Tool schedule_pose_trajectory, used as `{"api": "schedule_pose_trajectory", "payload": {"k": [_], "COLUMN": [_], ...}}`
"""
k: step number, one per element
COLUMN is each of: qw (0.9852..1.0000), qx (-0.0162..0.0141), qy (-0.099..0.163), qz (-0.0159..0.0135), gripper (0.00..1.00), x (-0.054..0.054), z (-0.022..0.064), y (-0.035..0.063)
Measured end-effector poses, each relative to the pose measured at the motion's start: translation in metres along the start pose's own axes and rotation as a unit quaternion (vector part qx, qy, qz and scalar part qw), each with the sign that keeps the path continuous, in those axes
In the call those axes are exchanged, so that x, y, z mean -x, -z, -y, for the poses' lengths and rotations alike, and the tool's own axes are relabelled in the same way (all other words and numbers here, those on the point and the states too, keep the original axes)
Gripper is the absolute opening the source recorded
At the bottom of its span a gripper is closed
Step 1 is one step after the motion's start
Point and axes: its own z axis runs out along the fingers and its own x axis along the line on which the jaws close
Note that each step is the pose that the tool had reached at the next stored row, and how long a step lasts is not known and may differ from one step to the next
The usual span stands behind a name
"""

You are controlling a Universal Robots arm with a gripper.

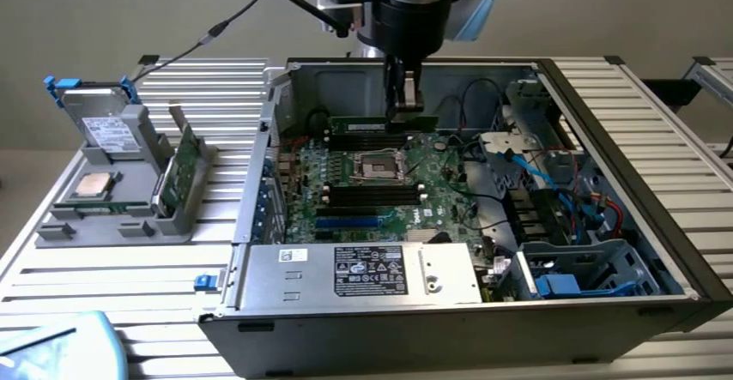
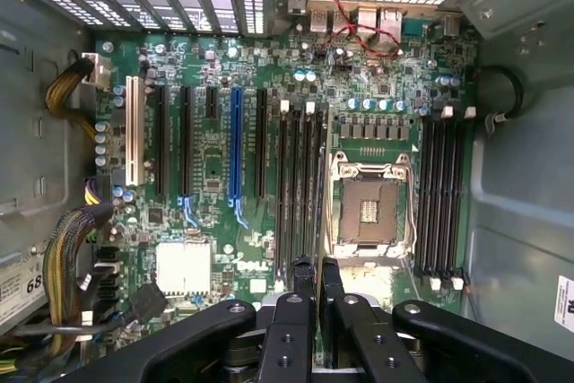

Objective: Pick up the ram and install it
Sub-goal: 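Insert the ram into the slot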

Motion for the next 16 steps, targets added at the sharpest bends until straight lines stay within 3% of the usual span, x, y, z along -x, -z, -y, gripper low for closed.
{"api": "schedule_pose_trajectory", "payload": {"k": [9, 16], "qw": [0.9999, 1.0000], "qx": [0.0010, 0.0003], "qy": [0.014, 0.004], "qz": [-0.0001, 0.0000], "gripper": [0.14, 0.14], "x": [-0.001, -0.002], "z": [0.0001, 0.0001], "y": [-0.0162, -0.0291]}}
